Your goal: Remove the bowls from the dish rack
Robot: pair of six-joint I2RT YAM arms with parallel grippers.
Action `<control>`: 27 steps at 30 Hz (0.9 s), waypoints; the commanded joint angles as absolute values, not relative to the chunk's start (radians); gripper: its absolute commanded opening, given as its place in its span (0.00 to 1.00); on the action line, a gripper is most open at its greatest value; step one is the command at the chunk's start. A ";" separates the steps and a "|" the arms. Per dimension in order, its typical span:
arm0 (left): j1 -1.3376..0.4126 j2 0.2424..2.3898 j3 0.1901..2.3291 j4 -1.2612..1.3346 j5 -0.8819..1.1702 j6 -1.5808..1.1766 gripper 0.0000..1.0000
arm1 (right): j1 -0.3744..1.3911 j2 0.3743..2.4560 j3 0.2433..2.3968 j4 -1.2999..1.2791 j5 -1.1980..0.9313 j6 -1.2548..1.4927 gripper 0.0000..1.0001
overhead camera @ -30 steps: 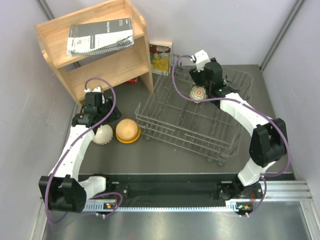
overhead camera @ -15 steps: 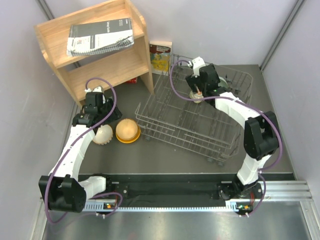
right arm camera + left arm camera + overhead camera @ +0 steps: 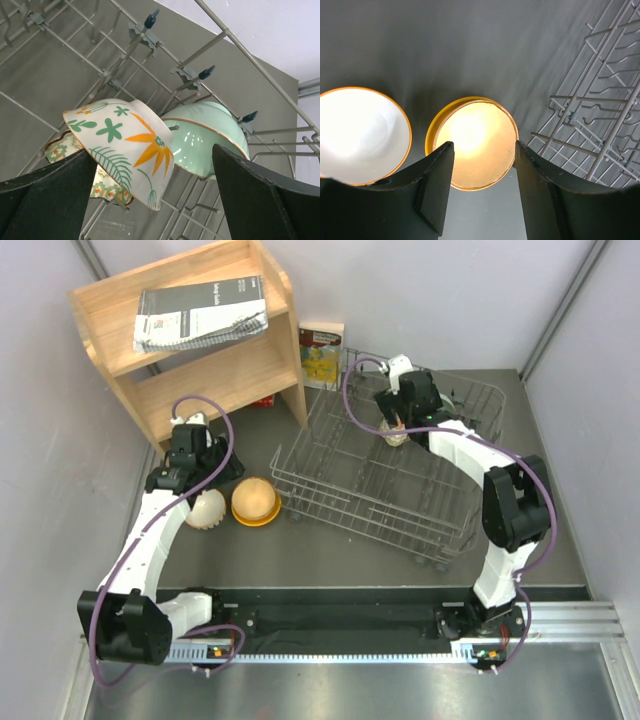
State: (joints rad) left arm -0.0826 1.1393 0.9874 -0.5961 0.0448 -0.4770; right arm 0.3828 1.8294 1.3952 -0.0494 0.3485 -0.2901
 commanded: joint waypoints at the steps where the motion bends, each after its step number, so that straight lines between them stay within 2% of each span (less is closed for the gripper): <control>1: -0.092 1.135 0.970 -0.538 0.052 -0.483 0.57 | 0.370 1.839 1.433 -0.008 0.402 -0.279 0.95; 6: -0.095 1.140 0.965 -0.534 0.052 -0.485 0.57 | 0.361 1.864 1.451 -0.008 0.410 -0.290 0.92; 7: -0.095 1.143 0.965 -0.534 0.054 -0.485 0.57 | 0.360 1.864 1.448 -0.008 0.408 -0.291 0.84; 10: -0.097 1.147 0.965 -0.534 0.054 -0.486 0.57 | 0.359 1.864 1.439 0.040 0.402 -0.288 0.68; 13: -0.098 1.149 0.965 -0.531 0.051 -0.488 0.57 | 0.356 1.867 1.437 0.051 0.397 -0.284 0.58; 15: -0.098 1.149 0.965 -0.529 0.051 -0.488 0.57 | 0.357 1.858 1.419 0.061 0.393 -0.282 0.55; 19: -0.100 1.149 0.962 -0.529 0.052 -0.488 0.57 | 0.356 1.842 1.390 0.095 0.393 -0.279 0.38; 21: -0.101 1.147 0.960 -0.529 0.051 -0.489 0.57 | 0.356 1.836 1.387 0.095 0.391 -0.279 0.33; 22: -0.101 1.146 0.959 -0.531 0.051 -0.488 0.57 | 0.356 1.833 1.384 0.098 0.388 -0.278 0.23; 24: -0.103 1.144 0.959 -0.529 0.051 -0.489 0.57 | 0.357 1.822 1.376 0.106 0.385 -0.281 0.11; 25: -0.103 1.144 0.959 -0.529 0.051 -0.488 0.57 | 0.356 1.821 1.376 0.106 0.388 -0.281 0.00; 27: -0.103 1.143 0.959 -0.531 0.052 -0.491 0.57 | 0.359 1.806 1.371 0.106 0.391 -0.278 0.00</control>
State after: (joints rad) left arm -0.0978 1.1511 0.9672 -0.5770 0.0452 -0.4786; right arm 0.3649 1.8610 1.3617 -0.0044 0.4271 -0.3737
